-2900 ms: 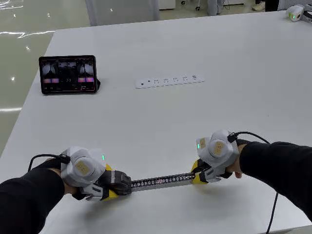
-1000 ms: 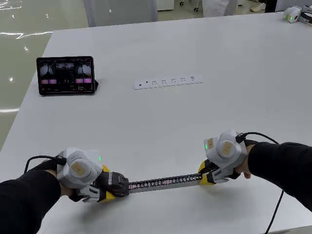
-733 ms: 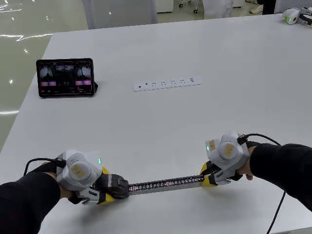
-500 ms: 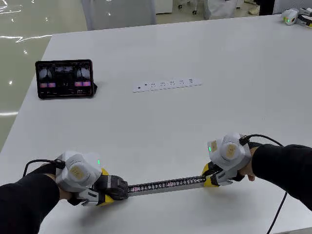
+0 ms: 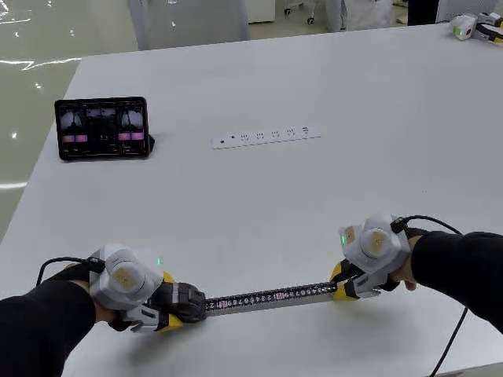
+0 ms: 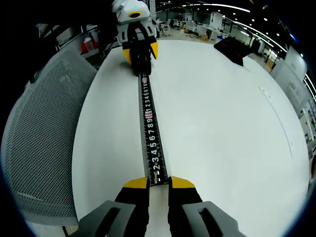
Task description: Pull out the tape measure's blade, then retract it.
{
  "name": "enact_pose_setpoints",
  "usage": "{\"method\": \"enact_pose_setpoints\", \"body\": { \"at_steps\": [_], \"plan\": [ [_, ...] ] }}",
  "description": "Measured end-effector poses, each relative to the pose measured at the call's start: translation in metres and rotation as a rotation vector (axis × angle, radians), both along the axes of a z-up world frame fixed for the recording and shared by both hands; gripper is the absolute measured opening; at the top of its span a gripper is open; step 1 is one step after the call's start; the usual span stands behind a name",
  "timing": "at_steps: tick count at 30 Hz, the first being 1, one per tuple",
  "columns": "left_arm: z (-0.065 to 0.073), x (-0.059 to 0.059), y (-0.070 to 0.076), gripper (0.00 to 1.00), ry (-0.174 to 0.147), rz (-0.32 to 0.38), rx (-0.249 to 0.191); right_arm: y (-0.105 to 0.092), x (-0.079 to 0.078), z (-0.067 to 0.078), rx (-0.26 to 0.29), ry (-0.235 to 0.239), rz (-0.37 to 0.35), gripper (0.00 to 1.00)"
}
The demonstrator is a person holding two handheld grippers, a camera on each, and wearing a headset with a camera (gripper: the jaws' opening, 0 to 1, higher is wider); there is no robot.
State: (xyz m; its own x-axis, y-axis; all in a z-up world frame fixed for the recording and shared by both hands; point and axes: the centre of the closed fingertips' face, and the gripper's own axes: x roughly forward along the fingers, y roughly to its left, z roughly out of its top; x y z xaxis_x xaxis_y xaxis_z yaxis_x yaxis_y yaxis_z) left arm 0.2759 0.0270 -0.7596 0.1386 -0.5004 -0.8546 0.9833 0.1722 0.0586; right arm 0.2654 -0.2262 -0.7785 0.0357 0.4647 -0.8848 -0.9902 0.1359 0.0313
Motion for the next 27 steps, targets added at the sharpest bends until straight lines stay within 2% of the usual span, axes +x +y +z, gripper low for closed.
{"method": "enact_pose_setpoints", "body": {
  "at_steps": [9, 22, 27],
  "plan": [
    [0.0008, -0.0005, -0.0001, 0.34, -0.003, 0.002, -0.001, -0.0027, -0.0004, -0.0004, -0.01, -0.019, 0.018, 0.1],
    [0.0011, 0.0009, -0.0002, 0.34, -0.004, 0.007, -0.001, -0.0043, 0.0009, 0.0003, -0.018, -0.024, -0.004, 0.11],
    [0.0003, 0.0009, -0.0006, 0.34, -0.001, -0.015, 0.033, -0.0036, 0.0002, 0.0004, -0.028, -0.038, 0.009, 0.11]
  ]
}}
